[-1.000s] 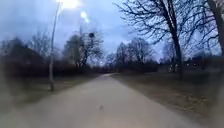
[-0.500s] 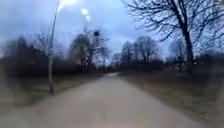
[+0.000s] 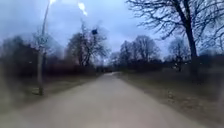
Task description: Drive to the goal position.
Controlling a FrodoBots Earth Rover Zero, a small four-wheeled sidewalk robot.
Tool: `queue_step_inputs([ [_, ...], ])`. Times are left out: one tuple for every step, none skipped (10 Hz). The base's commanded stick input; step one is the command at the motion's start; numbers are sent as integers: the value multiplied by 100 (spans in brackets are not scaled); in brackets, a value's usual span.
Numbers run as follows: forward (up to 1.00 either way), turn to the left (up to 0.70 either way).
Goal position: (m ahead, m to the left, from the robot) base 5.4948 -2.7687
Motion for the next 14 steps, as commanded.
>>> queue_step_inputs([
  [100, 4],
  [100, 4],
  [100, 4],
  [100, 4],
  [100, 4],
  [100, 4],
  [100, 4],
  [100, 4],
  [100, 4],
  [100, 4],
  [100, 4],
  [100, 4],
  [100, 4],
  [100, 4],
])
